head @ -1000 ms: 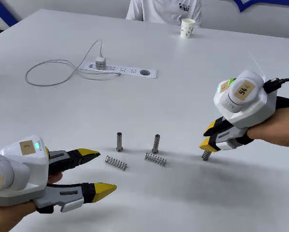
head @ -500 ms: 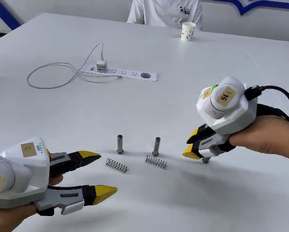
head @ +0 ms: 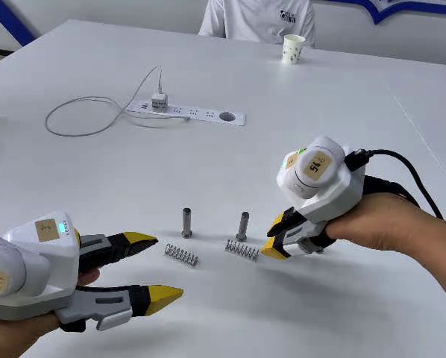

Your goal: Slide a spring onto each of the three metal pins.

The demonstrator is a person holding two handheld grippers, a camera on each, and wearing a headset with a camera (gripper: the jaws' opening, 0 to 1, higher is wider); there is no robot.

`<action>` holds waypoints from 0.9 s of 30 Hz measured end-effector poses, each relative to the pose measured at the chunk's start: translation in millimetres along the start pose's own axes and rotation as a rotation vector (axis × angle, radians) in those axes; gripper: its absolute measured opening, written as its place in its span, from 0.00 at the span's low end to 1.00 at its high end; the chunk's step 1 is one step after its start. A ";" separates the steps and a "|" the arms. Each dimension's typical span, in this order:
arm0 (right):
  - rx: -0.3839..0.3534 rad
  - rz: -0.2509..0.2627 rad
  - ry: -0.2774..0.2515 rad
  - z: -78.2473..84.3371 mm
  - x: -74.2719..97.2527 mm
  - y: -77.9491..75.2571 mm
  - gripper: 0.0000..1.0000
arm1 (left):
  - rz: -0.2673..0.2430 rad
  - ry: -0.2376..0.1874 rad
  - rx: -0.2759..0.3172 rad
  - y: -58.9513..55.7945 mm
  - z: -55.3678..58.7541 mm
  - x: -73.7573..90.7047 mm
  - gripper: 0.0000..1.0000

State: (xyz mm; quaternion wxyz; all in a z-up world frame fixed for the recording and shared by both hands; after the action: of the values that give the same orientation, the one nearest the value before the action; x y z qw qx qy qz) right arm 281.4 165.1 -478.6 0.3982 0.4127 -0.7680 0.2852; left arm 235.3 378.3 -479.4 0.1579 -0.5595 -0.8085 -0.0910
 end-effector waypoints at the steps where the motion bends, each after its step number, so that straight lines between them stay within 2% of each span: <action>1: -0.001 -0.002 0.001 -0.5 -1.9 0.5 0.18 | 0.000 0.001 0.000 -0.1 0.3 -0.1 0.52; 14: -0.015 -0.020 0.022 1.9 -20.6 4.8 0.17 | 0.002 0.002 0.004 1.3 2.1 -1.1 0.51; 27: -0.026 -0.028 0.041 3.9 -30.2 5.4 0.14 | -0.004 0.002 0.009 2.5 3.6 0.8 0.51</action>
State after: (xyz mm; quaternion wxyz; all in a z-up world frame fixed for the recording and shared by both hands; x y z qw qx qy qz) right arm 285.6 177.1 -506.8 0.4232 0.4123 -0.7574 0.2780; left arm 236.7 381.0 -482.5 0.1611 -0.5571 -0.8099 -0.0882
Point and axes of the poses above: the centre of the closed fingertips' face, and the gripper's own axes: x roughly backward along the fingers, y roughly to its left, z roughly out of its underside, the point moved 7 cm from there along x, roughly backward along the fingers, and after that the axes turned 3 degrees about z, right-handed, at the moved point
